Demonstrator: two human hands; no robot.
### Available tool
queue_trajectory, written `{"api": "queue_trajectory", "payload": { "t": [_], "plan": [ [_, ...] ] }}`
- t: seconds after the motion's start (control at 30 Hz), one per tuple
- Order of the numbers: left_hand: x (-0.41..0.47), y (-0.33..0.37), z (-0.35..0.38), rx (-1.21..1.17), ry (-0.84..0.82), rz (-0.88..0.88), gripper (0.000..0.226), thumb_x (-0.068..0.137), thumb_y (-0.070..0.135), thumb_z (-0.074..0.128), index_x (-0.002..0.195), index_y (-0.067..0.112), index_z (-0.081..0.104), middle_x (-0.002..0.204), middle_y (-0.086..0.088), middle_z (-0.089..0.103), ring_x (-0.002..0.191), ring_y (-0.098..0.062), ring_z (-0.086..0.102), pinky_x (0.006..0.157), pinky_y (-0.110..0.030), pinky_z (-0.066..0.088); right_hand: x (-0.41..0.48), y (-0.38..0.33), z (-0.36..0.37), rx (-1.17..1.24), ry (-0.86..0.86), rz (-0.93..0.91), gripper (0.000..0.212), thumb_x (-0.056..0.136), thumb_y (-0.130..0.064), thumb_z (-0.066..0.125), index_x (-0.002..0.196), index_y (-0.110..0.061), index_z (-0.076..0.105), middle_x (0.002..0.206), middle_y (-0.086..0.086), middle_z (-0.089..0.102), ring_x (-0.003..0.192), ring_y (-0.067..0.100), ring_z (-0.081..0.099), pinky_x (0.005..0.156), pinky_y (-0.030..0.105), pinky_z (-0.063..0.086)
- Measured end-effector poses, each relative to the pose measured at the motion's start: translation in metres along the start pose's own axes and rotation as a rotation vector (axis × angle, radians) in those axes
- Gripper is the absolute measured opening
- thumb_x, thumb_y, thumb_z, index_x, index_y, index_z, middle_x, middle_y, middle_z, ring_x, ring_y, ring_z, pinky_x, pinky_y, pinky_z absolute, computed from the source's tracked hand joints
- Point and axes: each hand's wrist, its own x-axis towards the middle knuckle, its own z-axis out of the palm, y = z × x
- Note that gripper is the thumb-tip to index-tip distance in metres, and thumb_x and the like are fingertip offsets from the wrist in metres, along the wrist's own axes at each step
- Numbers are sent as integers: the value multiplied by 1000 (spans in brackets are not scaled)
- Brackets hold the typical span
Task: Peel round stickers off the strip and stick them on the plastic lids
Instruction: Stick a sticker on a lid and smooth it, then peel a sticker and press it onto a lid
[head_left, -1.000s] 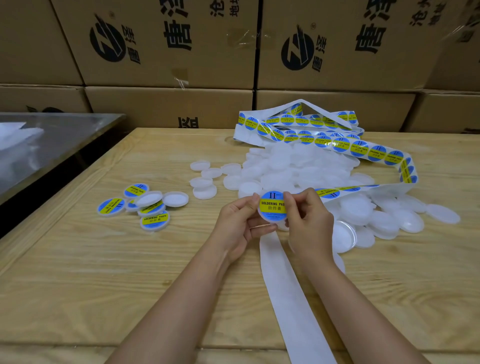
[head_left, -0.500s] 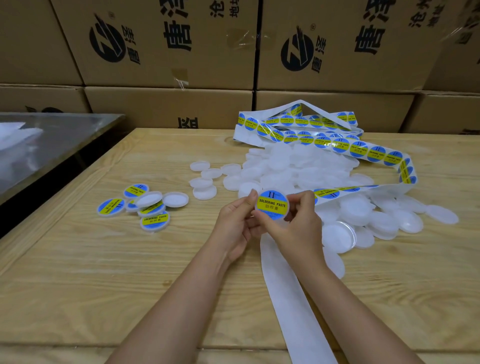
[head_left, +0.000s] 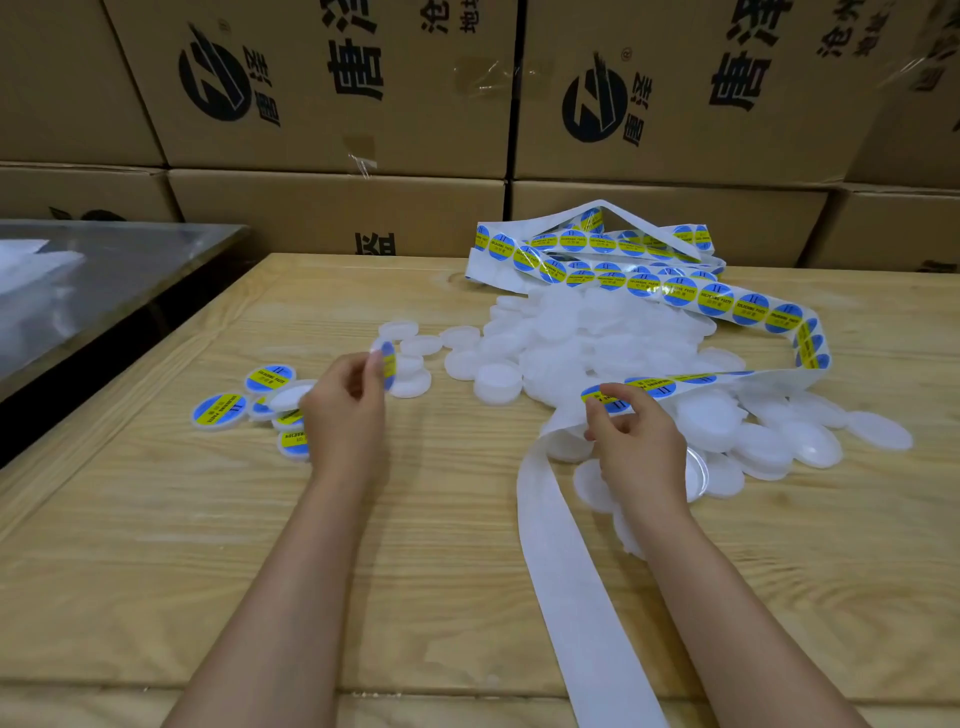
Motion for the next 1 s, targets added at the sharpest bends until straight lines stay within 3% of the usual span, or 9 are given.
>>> {"api": "queue_trajectory", "payload": {
  "t": [0.13,0.27,0.4,0.5,0.63,0.73,0.83,0.9,1.0],
  "plan": [
    [14,-18,-17,416,33,109,27,96,28,50,100,8,68,94,-9,69,88,-29,59,72,-32,39,1,-1,-1,102,-21,62,16,85,-19,60,97,-30,63,68,-1,66,47,12,48,57,27,38],
    [17,-26,-19,772,-7,175,21,91,12,53,90,-2,69,82,-26,65,82,-42,57,80,-44,38,3,1,-4,163,-17,98,24,86,-8,57,102,-24,62,60,-4,57,37,6,44,45,20,36],
    [15,-29,-19,927,-23,130,17,85,7,54,90,4,70,82,-22,67,86,-38,58,102,-43,23,3,2,-5,220,-17,124,26,86,-5,58,106,-22,60,57,-7,54,45,13,46,58,30,36],
    [15,-31,-19,976,-20,91,20,83,7,53,96,7,68,86,-18,66,90,-36,57,110,-45,13,4,2,-4,242,-10,134,29,87,-6,58,111,-22,57,64,-1,54,58,20,46,67,34,36],
    [13,-27,-14,858,-10,184,30,83,9,56,112,3,64,107,-20,64,108,-36,54,113,-47,7,6,4,-4,252,-10,138,34,87,-5,56,117,-20,54,66,-1,51,64,20,47,69,35,37],
    [6,-16,-5,690,-30,377,32,82,9,53,111,0,64,107,-19,66,105,-35,59,111,-51,18,6,3,-4,249,2,122,43,88,-3,55,127,-18,47,68,-2,49,67,20,46,71,35,37],
    [-7,1,8,527,-115,519,34,80,8,51,109,-1,65,102,-17,69,95,-35,63,102,-52,33,6,1,-4,183,6,117,66,88,-5,55,144,-22,25,69,-9,53,74,20,50,75,39,41],
    [-21,11,20,421,-188,576,33,81,6,53,111,0,65,104,-13,69,95,-32,63,97,-46,38,4,-1,-4,143,1,107,79,86,-6,57,149,-25,12,66,-13,55,73,17,53,77,36,43],
    [-47,27,39,239,-395,551,34,88,10,52,121,6,60,116,-6,66,106,-24,58,96,-30,35,0,-3,-3,106,-30,54,86,81,-3,60,149,-27,12,62,-12,54,69,15,54,73,29,42]
  ]
}}
